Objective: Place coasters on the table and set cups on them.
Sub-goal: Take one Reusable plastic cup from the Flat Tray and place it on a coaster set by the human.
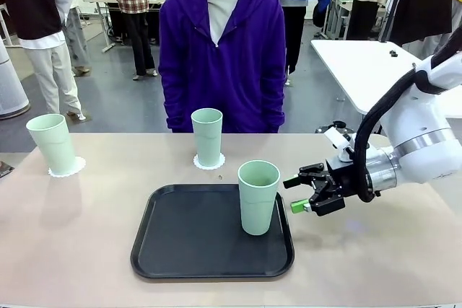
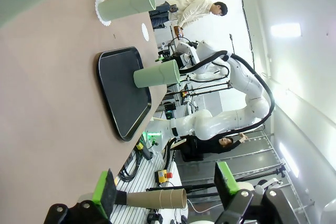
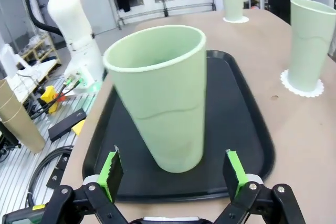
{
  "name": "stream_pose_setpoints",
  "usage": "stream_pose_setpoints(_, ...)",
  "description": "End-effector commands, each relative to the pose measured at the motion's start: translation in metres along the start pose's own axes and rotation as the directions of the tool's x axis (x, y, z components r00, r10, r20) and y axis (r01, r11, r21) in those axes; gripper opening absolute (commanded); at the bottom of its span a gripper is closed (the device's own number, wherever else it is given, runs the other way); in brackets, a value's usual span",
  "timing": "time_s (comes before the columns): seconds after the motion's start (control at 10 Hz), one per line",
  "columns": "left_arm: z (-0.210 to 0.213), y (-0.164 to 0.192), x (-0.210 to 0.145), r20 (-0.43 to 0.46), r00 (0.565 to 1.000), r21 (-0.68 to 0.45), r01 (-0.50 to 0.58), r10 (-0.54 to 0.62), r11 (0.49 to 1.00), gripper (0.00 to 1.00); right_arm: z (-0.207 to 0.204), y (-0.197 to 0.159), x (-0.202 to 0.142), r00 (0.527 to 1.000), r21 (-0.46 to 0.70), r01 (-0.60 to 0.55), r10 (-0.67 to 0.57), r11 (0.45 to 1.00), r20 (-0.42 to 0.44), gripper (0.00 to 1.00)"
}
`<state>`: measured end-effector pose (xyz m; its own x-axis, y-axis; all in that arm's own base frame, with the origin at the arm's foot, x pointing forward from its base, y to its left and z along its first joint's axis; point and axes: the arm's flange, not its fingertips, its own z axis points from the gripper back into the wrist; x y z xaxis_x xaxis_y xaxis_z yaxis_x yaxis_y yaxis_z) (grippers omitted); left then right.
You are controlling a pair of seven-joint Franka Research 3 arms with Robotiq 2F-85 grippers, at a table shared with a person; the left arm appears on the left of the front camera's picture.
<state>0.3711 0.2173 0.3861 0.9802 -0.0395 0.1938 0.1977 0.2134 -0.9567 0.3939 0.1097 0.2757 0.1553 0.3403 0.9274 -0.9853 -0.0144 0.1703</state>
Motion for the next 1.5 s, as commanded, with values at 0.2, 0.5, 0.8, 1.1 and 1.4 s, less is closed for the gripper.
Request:
stream_pose_setpoints(0.2,0.002,-0.001,-0.001,0.002,1.000,-0.003,0.007,-0.007,1.000,1.00,0.001,0.004,0.001,1.000,0.034,-0.013,0.014,0.999,-0.007,1.00)
stream_pose_setpoints(0.5,0.002,-0.001,-0.001,0.002,1.000,-0.003,0.007,-0.007,1.000,1.00,-0.006,0.000,-0.003,1.000,0.049,0.008,-0.008,0.999,-0.001,1.00)
stream_pose_setpoints(0.8,0.002,-0.001,-0.001,0.002,1.000,-0.003,0.007,-0.007,1.000,1.00,-0.022,-0.005,-0.002,1.000,0.048,0.010,-0.009,0.999,-0.009,1.00)
stream_pose_setpoints(1.1,0.002,-0.001,-0.001,0.002,1.000,-0.003,0.007,-0.007,1.000,1.00,-0.034,-0.012,-0.002,1.000,0.047,-0.014,0.014,0.999,0.004,1.00)
stream_pose_setpoints(1.4,0.002,-0.001,-0.001,0.002,1.000,-0.003,0.007,-0.007,1.000,1.00,-0.040,-0.025,-0.005,0.999,0.058,-0.016,0.014,0.998,0.030,1.00)
